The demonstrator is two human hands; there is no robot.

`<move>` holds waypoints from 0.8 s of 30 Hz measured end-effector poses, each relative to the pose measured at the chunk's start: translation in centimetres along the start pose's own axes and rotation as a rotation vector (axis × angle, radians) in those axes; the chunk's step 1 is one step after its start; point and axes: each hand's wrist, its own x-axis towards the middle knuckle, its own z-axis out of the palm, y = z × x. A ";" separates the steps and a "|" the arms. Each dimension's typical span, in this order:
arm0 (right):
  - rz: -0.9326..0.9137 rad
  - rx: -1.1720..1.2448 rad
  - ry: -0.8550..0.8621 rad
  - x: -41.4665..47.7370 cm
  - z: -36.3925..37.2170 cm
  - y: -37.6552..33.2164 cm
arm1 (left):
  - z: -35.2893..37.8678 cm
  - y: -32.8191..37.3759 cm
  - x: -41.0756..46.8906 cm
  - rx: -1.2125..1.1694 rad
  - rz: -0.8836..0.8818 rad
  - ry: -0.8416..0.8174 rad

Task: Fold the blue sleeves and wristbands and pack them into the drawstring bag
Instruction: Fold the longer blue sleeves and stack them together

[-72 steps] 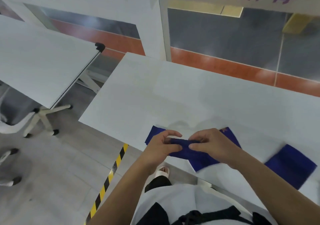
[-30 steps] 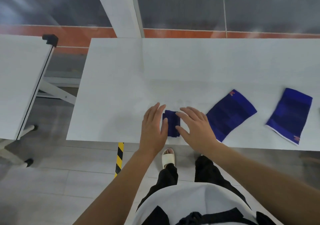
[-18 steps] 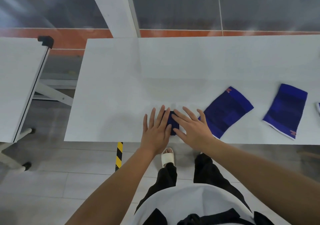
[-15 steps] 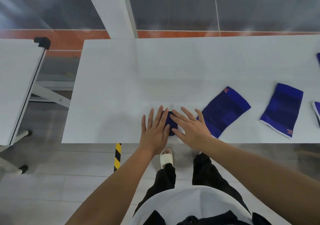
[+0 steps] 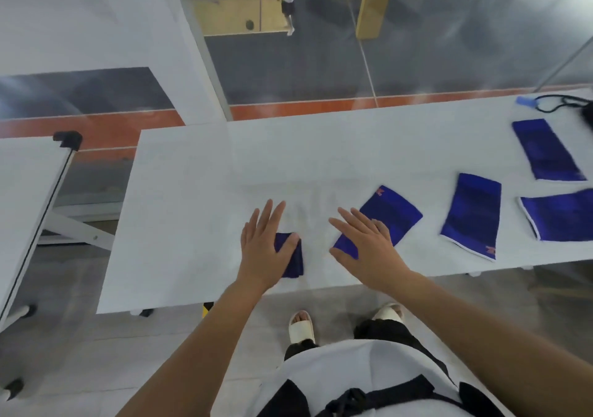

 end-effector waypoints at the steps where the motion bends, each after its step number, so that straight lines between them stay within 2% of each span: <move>1: 0.051 0.012 0.027 -0.9 -0.9 1.2 | -0.1 1.4 0.7 -0.009 0.018 0.022; 4: 0.205 0.037 0.076 -3.9 -3.3 5.5 | 1.3 5.9 2.6 -0.016 0.092 -0.014; 7: 0.356 0.023 0.085 -6.6 -5.1 10.0 | 4.8 10.0 4.0 0.029 0.122 -0.174; 13: 0.519 0.038 0.063 -10.5 -7.6 18.0 | 12.7 14.3 4.2 0.381 0.199 -0.461; 16: 0.510 0.030 0.004 -11.2 -8.2 21.0 | 15.6 14.8 3.1 0.475 0.075 -0.533; 21: 0.407 0.070 -0.054 -10.7 -8.8 24.6 | 18.2 18.2 2.4 0.458 -0.180 -0.419; 24: 0.302 0.075 -0.075 -9.4 -9.2 25.2 | 19.2 21.1 3.9 0.306 -0.336 -0.348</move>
